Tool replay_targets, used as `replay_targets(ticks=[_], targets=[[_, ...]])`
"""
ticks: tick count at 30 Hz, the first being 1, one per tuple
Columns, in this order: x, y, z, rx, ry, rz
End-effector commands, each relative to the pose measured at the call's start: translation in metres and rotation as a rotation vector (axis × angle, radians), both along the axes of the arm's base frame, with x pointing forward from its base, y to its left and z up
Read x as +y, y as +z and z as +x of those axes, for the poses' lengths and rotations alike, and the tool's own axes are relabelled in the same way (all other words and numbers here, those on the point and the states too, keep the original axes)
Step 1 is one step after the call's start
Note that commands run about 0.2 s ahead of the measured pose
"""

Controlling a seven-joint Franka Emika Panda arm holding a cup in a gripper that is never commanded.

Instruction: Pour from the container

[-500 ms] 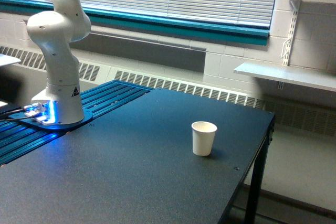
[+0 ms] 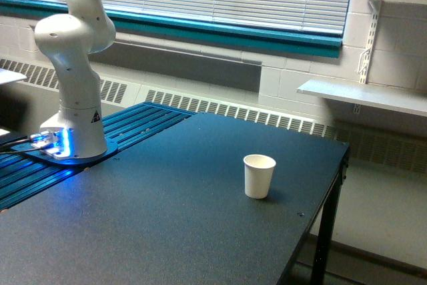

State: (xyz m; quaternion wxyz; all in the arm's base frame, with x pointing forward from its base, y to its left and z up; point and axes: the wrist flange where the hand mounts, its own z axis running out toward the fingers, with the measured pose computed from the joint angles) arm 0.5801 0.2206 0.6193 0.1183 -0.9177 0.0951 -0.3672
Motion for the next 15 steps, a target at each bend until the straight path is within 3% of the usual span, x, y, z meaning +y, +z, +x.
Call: replay_targets(ticks=[1,15], targets=[[-0.017,0.003,0.001,-0.029,0.013,-0.026],[-0.069,-0.025,-0.003,-0.033,0.001,-0.095]])
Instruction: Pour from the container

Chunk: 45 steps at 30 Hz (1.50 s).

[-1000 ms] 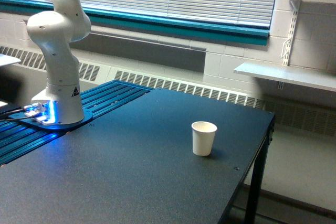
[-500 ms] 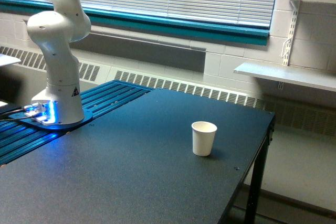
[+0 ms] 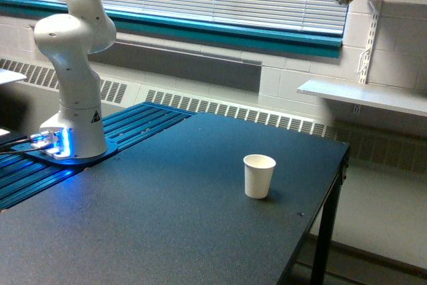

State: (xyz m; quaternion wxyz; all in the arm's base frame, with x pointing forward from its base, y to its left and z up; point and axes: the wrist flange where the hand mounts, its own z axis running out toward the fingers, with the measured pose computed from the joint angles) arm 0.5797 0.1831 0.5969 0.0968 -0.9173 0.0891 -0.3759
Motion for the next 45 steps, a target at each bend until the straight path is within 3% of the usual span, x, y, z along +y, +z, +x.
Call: replay_targets(ticks=[1,13,30,45], targets=[[-0.036,-0.005,-0.003,-0.018,0.005,-0.054],[-0.081,-0.039,-0.026,0.007,-0.006,-0.116],[-0.142,-0.099,-0.076,0.058,-0.035,-0.164],[-0.177,-0.167,-0.113,0.151,-0.06,-0.196]])
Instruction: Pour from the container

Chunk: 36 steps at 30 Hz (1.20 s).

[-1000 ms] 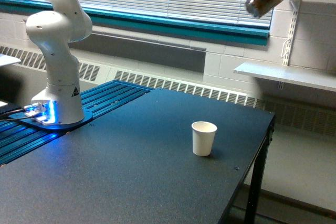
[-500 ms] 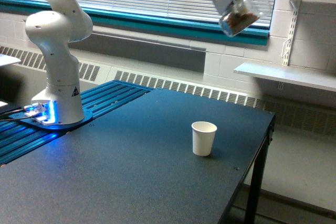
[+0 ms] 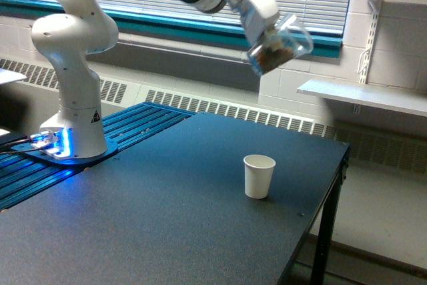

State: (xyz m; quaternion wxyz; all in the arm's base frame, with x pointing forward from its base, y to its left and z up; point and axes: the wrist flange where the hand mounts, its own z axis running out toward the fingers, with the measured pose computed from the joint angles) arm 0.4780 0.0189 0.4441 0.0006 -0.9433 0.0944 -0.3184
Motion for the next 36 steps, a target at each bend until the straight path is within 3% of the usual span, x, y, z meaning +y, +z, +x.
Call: replay_targets(ticks=[1,21,36], targets=[[-0.014,-0.019,-0.013,0.014,0.005,-0.031],[-0.028,-0.082,-0.042,0.118,-0.001,-0.046],[-0.03,-0.109,-0.051,0.163,-0.011,-0.082]])
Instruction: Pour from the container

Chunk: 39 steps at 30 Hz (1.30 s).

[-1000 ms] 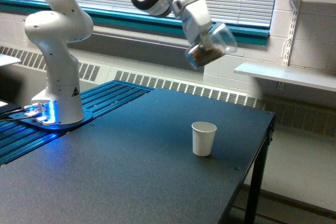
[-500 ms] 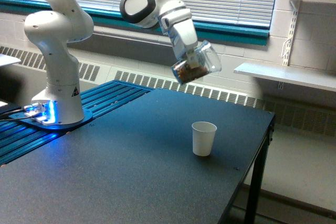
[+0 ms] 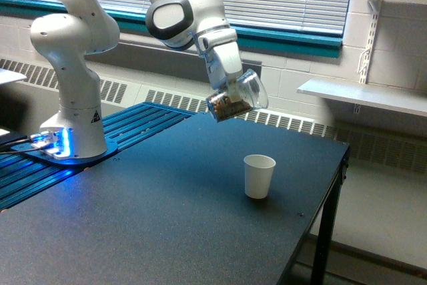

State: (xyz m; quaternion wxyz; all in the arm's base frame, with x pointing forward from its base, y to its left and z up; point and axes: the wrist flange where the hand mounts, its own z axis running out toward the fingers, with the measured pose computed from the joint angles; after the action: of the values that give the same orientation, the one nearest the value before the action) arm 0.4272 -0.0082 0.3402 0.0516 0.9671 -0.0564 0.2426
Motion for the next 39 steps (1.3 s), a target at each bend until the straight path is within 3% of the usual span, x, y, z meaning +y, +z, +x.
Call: replay_targets(ticks=[1,12,39], targets=[[-0.003,-0.007,-0.001,-0.004,-0.058,0.02],[0.004,-0.024,-0.001,0.025,-0.064,-0.001],[0.019,-0.048,0.011,0.094,-0.07,-0.099]])
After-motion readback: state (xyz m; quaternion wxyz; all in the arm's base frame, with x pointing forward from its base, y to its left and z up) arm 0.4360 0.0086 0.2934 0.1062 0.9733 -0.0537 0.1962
